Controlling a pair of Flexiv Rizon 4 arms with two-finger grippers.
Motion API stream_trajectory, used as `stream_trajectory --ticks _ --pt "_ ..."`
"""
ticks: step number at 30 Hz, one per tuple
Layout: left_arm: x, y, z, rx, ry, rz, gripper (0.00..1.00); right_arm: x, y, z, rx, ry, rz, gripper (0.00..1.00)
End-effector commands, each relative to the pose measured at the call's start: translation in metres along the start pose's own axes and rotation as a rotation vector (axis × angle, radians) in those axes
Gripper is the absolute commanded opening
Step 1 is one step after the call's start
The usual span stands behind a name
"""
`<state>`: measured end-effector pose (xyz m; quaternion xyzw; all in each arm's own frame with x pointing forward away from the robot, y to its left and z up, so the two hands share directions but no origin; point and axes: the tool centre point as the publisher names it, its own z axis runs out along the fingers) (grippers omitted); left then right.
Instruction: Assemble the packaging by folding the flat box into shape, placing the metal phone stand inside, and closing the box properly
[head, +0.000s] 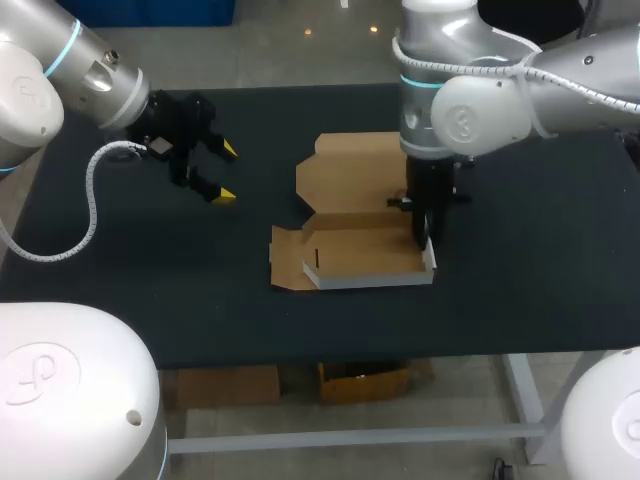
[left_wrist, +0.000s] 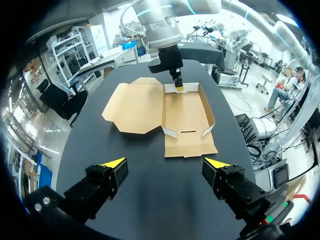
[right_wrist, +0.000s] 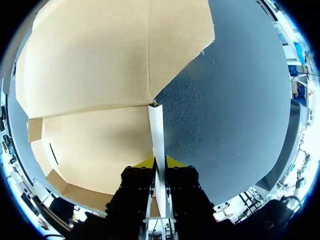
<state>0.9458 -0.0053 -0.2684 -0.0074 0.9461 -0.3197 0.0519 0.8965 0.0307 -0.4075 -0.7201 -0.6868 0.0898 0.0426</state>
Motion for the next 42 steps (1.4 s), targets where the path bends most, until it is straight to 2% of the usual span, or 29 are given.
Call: stream_trajectory --ticks 1,16,22,35,42 --pt "-0.001 0.0 -0.001 -0.003 0.003 0.0 1.0 -0.002 -0.007 -0.002 -0.086 0.001 0.005 0.08" --pt "-0.001 0.0 -0.001 -0.003 0.003 0.0 1.0 0.001 -0.003 0.004 -0.153 0.02 -0.015 0.13" --pt "-0.001 0.0 -0.001 -0.003 0.003 0.0 1.0 0.003 -0.004 0.004 -0.176 0.028 -0.015 0.12" --pt "-0.001 0.0 -0.001 -0.003 0.003 0.0 1.0 0.007 -0.006 0.01 -0.182 0.05 -0.014 0.14" --pt "-0.001 0.0 -0.001 -0.003 0.003 0.0 1.0 0.007 -0.006 0.012 -0.174 0.054 -0.009 0.12"
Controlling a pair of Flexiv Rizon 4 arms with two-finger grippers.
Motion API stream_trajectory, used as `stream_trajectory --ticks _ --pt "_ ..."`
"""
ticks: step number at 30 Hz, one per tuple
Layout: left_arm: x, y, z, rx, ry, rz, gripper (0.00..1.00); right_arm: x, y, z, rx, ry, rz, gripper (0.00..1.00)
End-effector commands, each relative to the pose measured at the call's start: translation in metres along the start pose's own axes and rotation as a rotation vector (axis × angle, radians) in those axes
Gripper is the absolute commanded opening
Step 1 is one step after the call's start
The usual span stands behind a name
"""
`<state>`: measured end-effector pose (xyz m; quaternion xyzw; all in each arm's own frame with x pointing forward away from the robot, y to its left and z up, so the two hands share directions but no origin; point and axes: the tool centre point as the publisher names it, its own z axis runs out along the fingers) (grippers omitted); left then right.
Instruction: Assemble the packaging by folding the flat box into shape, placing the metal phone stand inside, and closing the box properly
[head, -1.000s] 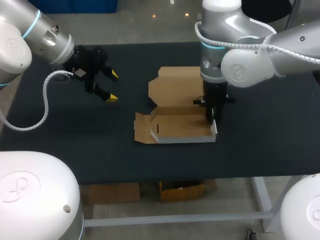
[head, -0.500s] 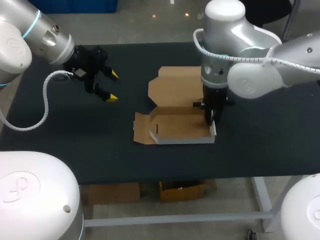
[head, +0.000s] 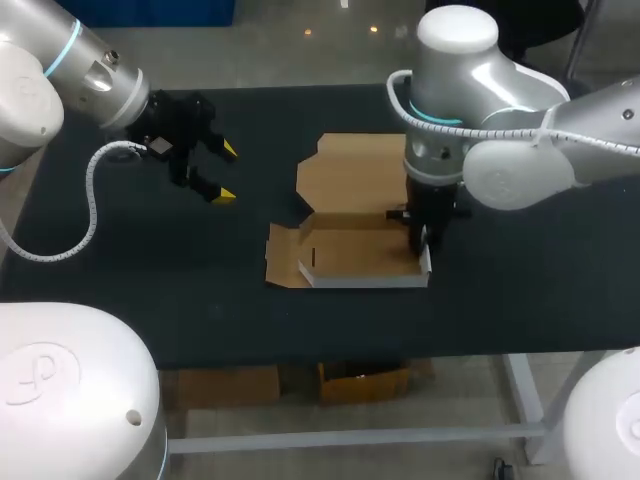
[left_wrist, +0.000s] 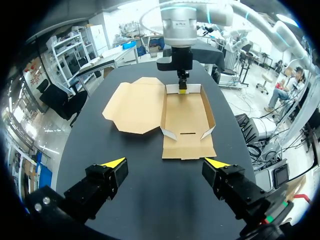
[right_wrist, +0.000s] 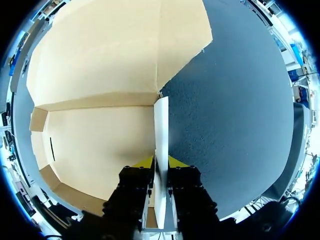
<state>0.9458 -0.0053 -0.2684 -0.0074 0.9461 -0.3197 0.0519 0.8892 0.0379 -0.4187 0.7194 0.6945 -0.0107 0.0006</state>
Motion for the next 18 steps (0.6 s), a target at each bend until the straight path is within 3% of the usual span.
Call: stream_trajectory --ticks 1,7,11,18 --pt "-0.0007 -0.0002 -0.0005 -0.003 0.003 0.0 1.0 -0.0008 -0.0008 -0.0009 -0.002 0.0 0.002 0.11" --pt "-0.0007 -0.0002 -0.0005 -0.003 0.003 0.0 1.0 0.0001 -0.0009 -0.0009 -0.004 0.002 0.001 0.1" --pt "-0.0007 -0.0002 -0.0005 -0.003 0.003 0.0 1.0 0.0004 -0.0008 -0.0002 0.001 0.003 -0.003 0.0" --pt "-0.0007 -0.0002 -0.0005 -0.003 0.003 0.0 1.0 0.0005 -0.0008 -0.0019 0.007 -0.01 -0.015 0.0"
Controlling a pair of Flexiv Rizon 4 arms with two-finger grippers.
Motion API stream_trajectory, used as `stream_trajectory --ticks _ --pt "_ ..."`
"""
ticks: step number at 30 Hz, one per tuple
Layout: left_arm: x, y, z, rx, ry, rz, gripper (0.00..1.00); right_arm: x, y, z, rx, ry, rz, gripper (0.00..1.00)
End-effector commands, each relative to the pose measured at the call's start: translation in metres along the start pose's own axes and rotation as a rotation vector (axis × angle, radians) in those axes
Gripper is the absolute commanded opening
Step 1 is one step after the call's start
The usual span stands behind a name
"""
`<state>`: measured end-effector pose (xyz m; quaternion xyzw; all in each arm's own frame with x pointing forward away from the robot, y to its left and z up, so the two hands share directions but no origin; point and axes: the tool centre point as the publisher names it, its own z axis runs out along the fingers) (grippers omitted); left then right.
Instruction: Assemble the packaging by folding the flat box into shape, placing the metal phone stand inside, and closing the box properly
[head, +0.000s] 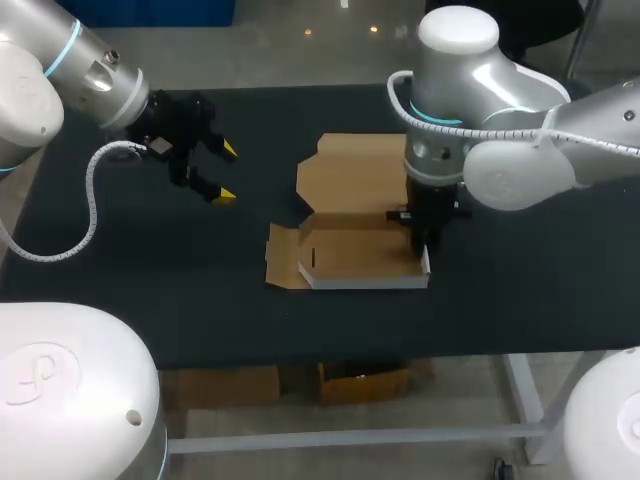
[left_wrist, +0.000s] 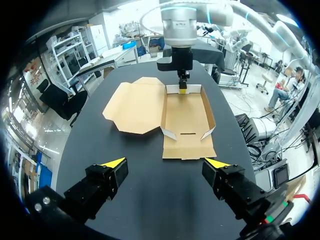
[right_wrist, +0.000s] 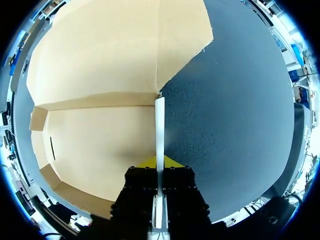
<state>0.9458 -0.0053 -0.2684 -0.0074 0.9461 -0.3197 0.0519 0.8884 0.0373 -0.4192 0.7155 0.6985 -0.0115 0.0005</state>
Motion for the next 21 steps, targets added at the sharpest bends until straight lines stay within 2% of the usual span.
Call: stream_trajectory --ticks 1,7,11,21 --pt "-0.0007 -0.0002 -0.0005 -0.003 0.003 0.0 1.0 0.0011 0.0002 -0.0027 0.01 -0.012 -0.009 0.0" --pt "-0.0007 -0.0002 -0.0005 -0.003 0.003 0.0 1.0 0.0008 0.0028 -0.0029 0.037 -0.034 -0.031 0.0" --pt "-0.0007 -0.0002 -0.0005 -0.003 0.003 0.0 1.0 0.0 0.0051 -0.0018 0.084 -0.064 -0.04 0.0" --pt "-0.0007 -0.0002 -0.0005 -0.003 0.003 0.0 1.0 -0.0039 0.0058 -0.004 0.128 -0.158 0.023 0.0"
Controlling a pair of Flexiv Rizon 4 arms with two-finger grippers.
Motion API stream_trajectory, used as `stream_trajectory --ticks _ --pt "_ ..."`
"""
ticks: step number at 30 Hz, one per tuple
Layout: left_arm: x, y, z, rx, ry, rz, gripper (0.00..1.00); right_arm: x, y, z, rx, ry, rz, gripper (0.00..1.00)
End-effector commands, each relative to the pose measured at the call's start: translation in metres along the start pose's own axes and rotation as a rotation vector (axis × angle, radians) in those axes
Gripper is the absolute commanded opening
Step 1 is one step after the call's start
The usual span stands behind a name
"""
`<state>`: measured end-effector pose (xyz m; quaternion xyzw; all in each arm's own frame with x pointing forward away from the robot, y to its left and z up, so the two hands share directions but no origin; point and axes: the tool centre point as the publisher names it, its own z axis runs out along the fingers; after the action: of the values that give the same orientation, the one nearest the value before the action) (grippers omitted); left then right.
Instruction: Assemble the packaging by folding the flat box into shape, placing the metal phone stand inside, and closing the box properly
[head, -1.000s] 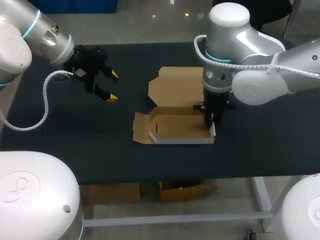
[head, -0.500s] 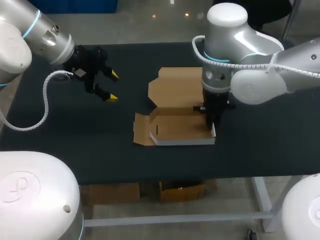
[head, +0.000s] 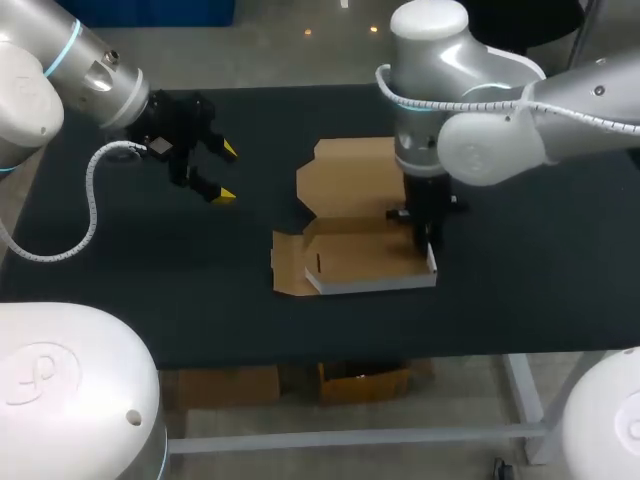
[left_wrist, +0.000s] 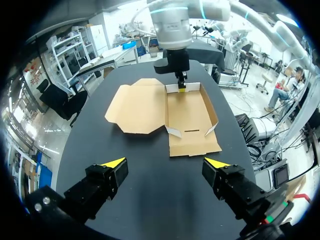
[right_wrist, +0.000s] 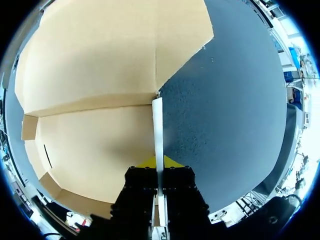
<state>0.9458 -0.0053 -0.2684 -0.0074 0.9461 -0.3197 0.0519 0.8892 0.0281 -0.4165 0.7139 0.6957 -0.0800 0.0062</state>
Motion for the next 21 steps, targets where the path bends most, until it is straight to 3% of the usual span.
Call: stream_trajectory --ticks 1,11,21 --pt "-0.0007 -0.0002 -0.0005 -0.003 0.003 0.0 1.0 0.0047 0.0044 -0.0031 0.045 -0.058 0.031 0.0" --pt "-0.0007 -0.0002 -0.0005 -0.003 0.003 0.0 1.0 0.0016 0.0037 -0.0048 0.056 -0.102 0.09 0.0" --pt "-0.0007 -0.0002 -0.0005 -0.003 0.003 0.0 1.0 -0.0006 0.005 -0.0081 0.016 -0.088 0.107 0.0"
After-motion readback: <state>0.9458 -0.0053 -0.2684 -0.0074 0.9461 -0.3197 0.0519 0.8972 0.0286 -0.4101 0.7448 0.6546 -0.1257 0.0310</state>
